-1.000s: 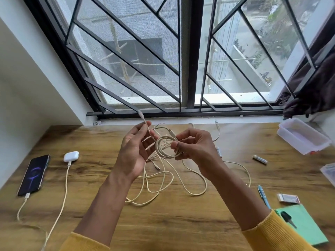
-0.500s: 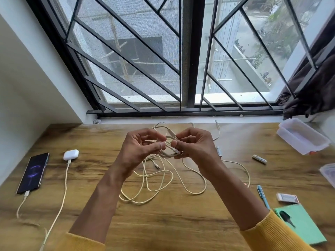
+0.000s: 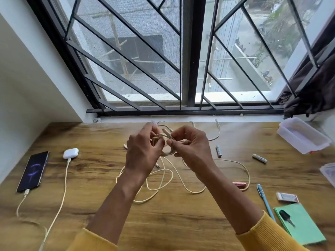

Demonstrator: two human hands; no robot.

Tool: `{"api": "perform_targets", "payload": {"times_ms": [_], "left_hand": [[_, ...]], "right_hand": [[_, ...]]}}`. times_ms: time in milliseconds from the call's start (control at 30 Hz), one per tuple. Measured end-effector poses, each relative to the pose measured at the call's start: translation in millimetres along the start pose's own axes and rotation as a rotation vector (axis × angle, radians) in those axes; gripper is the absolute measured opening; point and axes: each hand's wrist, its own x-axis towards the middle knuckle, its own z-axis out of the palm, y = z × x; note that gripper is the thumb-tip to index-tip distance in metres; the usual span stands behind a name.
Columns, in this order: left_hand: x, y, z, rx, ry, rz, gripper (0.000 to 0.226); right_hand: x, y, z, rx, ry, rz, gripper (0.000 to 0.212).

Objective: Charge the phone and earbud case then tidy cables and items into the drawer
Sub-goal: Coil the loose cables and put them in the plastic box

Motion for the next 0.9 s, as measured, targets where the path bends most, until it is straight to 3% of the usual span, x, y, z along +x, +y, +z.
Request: {"api": "perform_targets", "payload": {"times_ms": [100, 233, 367, 500, 667, 900], "left_hand": [[0.4, -2.8, 5.0, -0.103, -0.015, -0.079, 0.025], [5.7, 0.2, 0.5, -0.556, -0.186, -0.298, 0.034], [8.4, 3.3, -11.0, -0.913, -0.315, -0.381, 0.044], [6.9, 4.2, -12.4, -1.045, -0.245, -0.46, 0.034], [4.8, 3.0, -14.7, -1.04, -0.253, -0.41, 0.016], [7.6, 3.0, -14.1, -0.83, -0.324, -0.278, 0.009]], "right_hand": [[0.3, -2.8, -1.9, -0.033, -0.016, -0.02, 0.016], [1.0, 0.3, -5.4, 0.004, -0.023, 0.038, 0.017], [0.5, 4.9, -5.3, 0.095, 0.001, 0.097, 0.013], [0.2, 1.6, -5.3, 0.201, -0.017, 0.151, 0.018], [2.1, 0.1, -6.4, 0.216, -0.006, 0.186, 0.025], [7.4, -0.3, -12.7, 0.173, -0.021, 0.167, 0.029]]}}
